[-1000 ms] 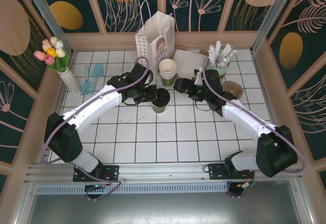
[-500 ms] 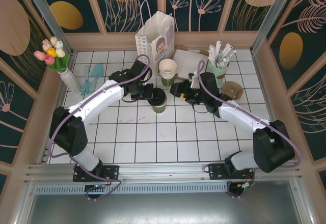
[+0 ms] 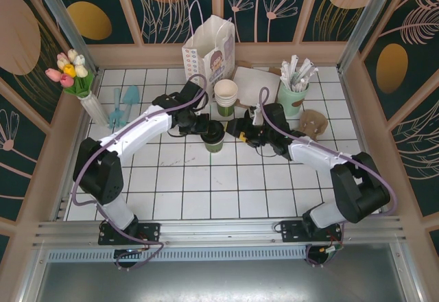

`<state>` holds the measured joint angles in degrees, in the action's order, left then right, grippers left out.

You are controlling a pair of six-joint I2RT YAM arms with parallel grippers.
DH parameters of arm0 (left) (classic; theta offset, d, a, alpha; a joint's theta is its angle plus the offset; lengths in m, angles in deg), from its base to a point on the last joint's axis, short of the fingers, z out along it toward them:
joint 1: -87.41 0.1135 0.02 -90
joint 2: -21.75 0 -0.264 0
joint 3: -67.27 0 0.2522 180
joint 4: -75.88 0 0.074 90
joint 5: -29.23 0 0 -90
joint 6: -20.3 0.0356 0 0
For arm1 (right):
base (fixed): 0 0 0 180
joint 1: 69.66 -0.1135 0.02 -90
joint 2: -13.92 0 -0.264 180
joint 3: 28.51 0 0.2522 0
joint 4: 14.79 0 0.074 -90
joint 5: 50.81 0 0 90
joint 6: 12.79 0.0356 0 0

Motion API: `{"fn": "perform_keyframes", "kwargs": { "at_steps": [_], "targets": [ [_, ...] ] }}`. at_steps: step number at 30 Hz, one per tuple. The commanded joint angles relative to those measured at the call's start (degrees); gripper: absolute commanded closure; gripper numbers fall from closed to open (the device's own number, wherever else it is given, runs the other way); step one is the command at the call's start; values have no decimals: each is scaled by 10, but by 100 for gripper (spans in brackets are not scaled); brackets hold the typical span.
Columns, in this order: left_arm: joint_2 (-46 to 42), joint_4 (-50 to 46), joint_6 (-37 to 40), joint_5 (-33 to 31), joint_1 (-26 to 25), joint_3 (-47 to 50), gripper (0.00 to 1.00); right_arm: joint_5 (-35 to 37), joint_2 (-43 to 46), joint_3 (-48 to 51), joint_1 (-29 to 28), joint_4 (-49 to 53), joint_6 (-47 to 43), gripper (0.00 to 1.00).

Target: Pack the takeout coffee

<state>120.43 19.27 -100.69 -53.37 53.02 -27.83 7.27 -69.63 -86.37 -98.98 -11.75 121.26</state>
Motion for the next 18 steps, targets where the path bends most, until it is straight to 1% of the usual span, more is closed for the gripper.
{"fn": "perform_keyframes", "kwargs": {
  "at_steps": [1,13,18],
  "targets": [
    [18,-5,14,12,4,-5,100,-14,-5,0,-6,-24,6,19],
    [46,-4,17,16,4,2,100,-21,-5,7,-8,-28,8,19],
    [63,-21,21,-9,3,-1,100,5,6,19,-7,-41,-21,19]
  ]
}}
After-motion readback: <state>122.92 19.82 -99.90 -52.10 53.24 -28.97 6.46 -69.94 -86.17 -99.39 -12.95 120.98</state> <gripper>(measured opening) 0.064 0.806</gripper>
